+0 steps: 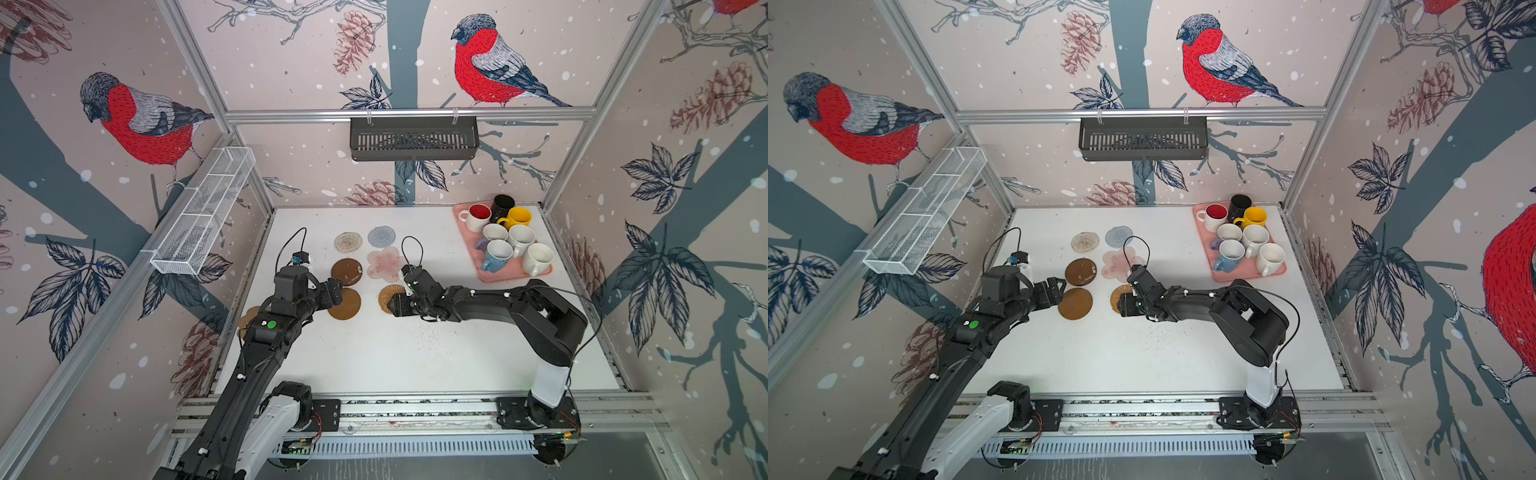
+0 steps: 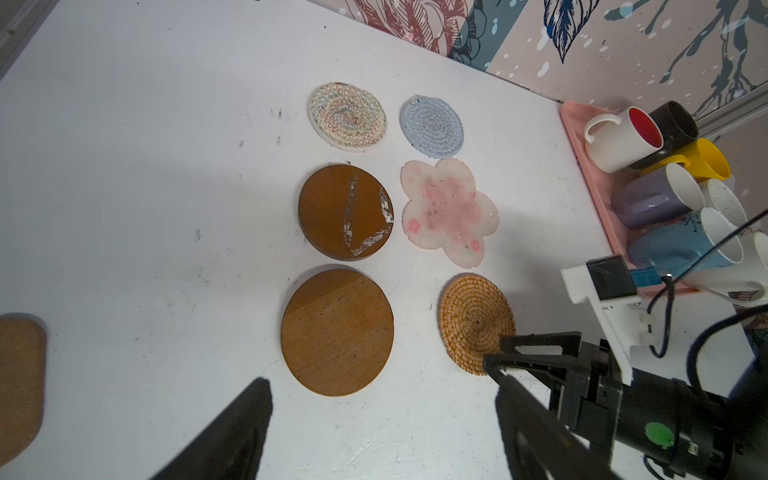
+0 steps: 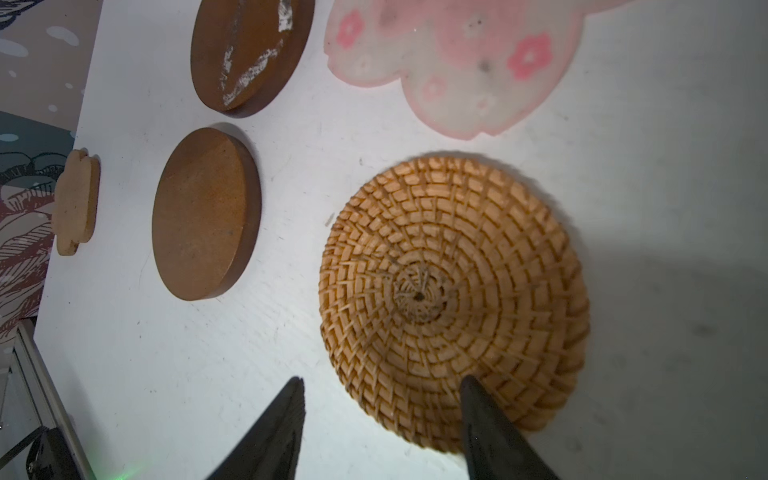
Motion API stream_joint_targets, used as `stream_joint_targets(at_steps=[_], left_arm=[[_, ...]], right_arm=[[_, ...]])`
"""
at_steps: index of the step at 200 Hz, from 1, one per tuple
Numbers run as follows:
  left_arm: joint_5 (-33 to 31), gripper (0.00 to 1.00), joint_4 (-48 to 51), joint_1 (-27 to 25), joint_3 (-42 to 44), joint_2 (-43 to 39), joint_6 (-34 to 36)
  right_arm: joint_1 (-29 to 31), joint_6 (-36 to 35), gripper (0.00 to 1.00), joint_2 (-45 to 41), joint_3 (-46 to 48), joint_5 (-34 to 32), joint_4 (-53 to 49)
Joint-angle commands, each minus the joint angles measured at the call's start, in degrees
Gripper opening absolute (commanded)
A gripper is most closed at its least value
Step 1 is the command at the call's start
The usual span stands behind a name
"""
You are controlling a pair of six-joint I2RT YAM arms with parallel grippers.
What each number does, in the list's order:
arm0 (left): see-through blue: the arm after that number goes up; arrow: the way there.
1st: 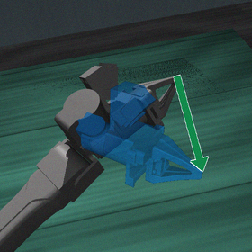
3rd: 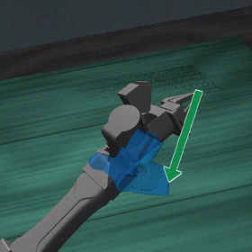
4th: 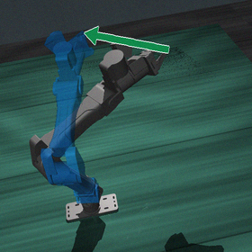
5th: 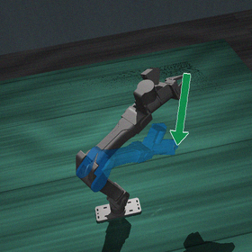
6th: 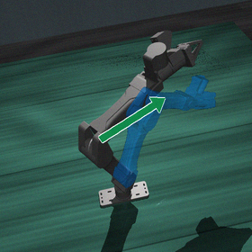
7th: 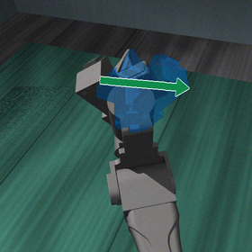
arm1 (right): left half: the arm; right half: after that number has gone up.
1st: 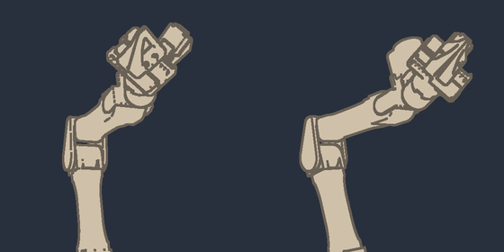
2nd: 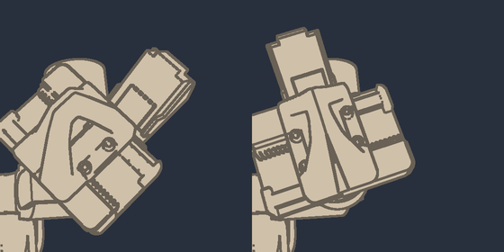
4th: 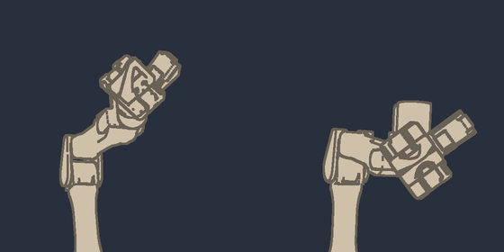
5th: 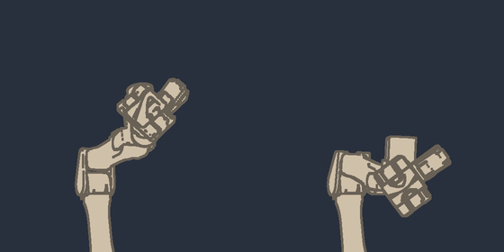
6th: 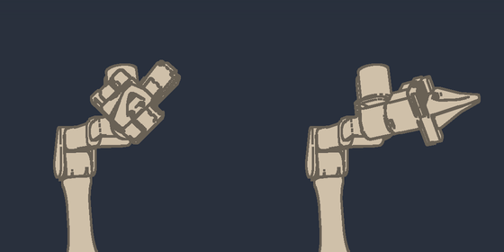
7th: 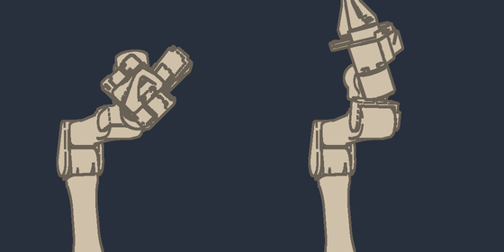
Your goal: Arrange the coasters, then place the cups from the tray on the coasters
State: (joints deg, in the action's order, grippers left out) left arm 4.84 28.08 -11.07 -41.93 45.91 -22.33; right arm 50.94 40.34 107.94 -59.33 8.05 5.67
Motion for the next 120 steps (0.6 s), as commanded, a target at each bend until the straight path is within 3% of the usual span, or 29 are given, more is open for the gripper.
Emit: stream_joint_targets(at_steps=[1, 120], left_arm=[[0.48, 0.85, -2.47, 0.0, 0.45, -0.98, 0.53], [-2.38, 0.87, -2.64, 0.0, 1.16, -1.52, 0.29]], right_arm=[[0.86, 0.55, 0.6, 2.19, -2.52, -0.98, -3.94], [4.66, 1.15, 0.6, 5.42, -6.87, 0.05, -4.62]])
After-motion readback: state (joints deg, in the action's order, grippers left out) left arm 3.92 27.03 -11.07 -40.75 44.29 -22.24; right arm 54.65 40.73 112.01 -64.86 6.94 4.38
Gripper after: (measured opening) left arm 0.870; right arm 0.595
